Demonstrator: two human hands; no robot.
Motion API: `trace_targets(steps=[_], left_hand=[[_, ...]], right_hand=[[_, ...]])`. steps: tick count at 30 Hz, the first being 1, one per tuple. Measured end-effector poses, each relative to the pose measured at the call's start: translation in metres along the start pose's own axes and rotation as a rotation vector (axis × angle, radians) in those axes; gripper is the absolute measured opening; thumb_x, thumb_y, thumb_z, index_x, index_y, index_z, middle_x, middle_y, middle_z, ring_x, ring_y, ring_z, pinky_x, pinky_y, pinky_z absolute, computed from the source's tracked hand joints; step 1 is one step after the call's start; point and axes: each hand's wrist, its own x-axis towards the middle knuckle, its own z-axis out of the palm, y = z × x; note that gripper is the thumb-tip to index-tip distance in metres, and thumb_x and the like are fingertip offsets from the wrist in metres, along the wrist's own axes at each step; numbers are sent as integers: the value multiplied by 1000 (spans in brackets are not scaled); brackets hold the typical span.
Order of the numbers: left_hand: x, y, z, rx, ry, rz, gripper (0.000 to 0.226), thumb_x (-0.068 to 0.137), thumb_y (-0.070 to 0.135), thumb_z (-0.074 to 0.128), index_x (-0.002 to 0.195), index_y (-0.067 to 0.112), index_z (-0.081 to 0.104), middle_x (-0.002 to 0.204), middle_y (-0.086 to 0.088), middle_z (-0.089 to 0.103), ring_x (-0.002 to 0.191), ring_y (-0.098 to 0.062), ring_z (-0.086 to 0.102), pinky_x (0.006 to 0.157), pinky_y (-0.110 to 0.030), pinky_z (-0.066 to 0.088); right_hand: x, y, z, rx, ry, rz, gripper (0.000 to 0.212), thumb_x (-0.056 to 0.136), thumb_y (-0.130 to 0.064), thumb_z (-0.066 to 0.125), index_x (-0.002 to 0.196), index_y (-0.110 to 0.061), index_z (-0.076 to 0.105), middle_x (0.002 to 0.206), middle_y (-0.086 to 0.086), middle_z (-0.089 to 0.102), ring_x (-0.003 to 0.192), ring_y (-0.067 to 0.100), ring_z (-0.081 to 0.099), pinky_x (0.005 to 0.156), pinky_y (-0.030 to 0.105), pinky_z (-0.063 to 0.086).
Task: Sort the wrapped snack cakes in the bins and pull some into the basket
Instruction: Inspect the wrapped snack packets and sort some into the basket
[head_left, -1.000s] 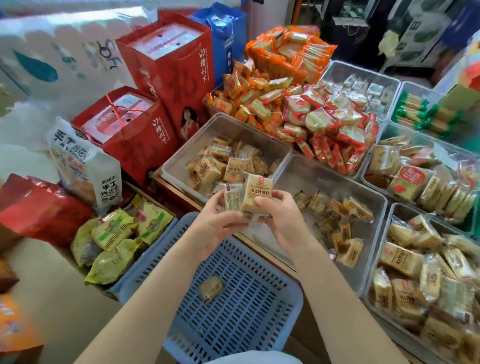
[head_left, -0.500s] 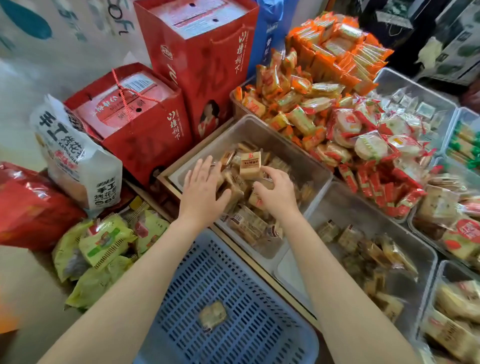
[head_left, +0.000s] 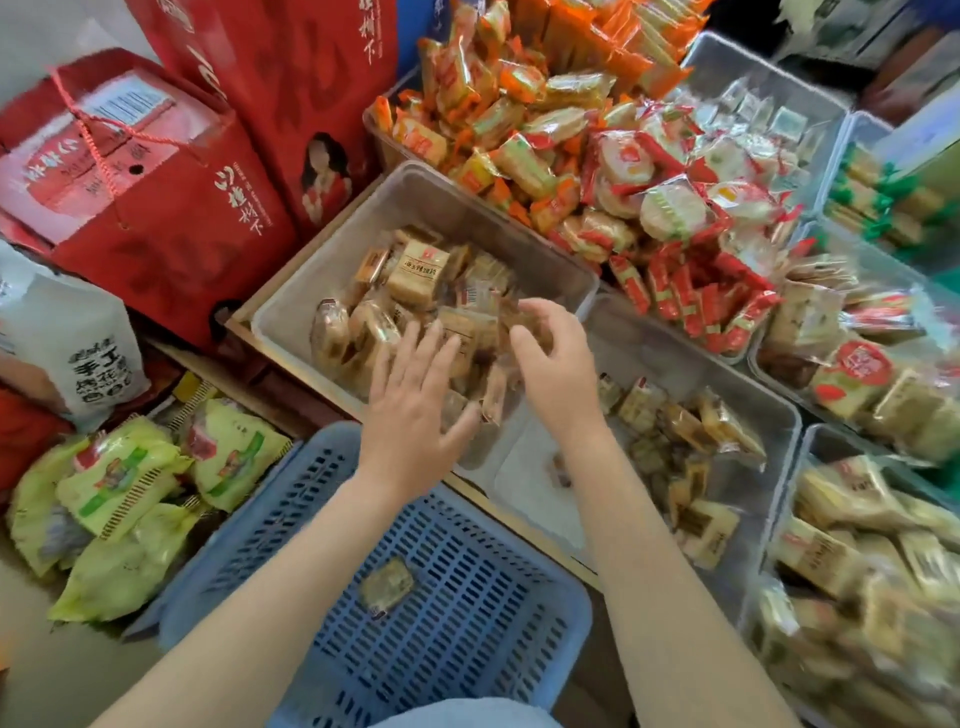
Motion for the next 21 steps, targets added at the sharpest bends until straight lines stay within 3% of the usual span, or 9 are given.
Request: trace_targets(steps=[3,6,9,12,16,21], left_hand=[[-1,38,32,58,-130,141,75,98,54,35,160,12,32,169,-8,22,158,-22,8,127,-41,-4],[5,56,54,180,-310,117,84,99,63,24,164,15,0,172,-6,-7,158,-20,-13,126,-40,-10],[7,63,63,277,-382,82,90,101,64,27,158,15,-23,169,-7,-22,156,-22,-18,127,-41,-6],[4,64,66,326,-351,85,93,97,65,27,157,12,-22,171,-9,-13,158,-24,-7,127,-43,6],[3,65,70,379,-322,69,95,96,64,32,162,8,-5,172,-11,1,159,-25,6,125,-47,23],[2,68,69,375,-324,51,95,95,63,38,163,8,0,172,-10,5,159,-23,7,124,-47,24]], right_hand=[[-21,52,-40,0,146,254,25,100,-20,58,124,-19,62,125,-1,60,116,12,56,91,25,44],[-35,107,-63,-50,102,513,36,100,-18,61,134,-11,56,123,1,59,119,21,57,88,26,40],[-37,145,-71,-101,3,621,55,98,-19,65,148,-8,45,143,9,54,132,28,51,95,28,42],[-29,161,-64,-158,-89,659,61,96,-17,66,150,-8,38,147,14,50,134,31,50,101,33,44],[-24,168,-46,-175,-103,660,84,88,-23,77,153,-10,26,150,16,41,136,34,45,109,41,43],[-27,169,-33,-32,-148,749,77,78,-32,88,135,-1,47,135,14,55,124,28,54,98,33,47]])
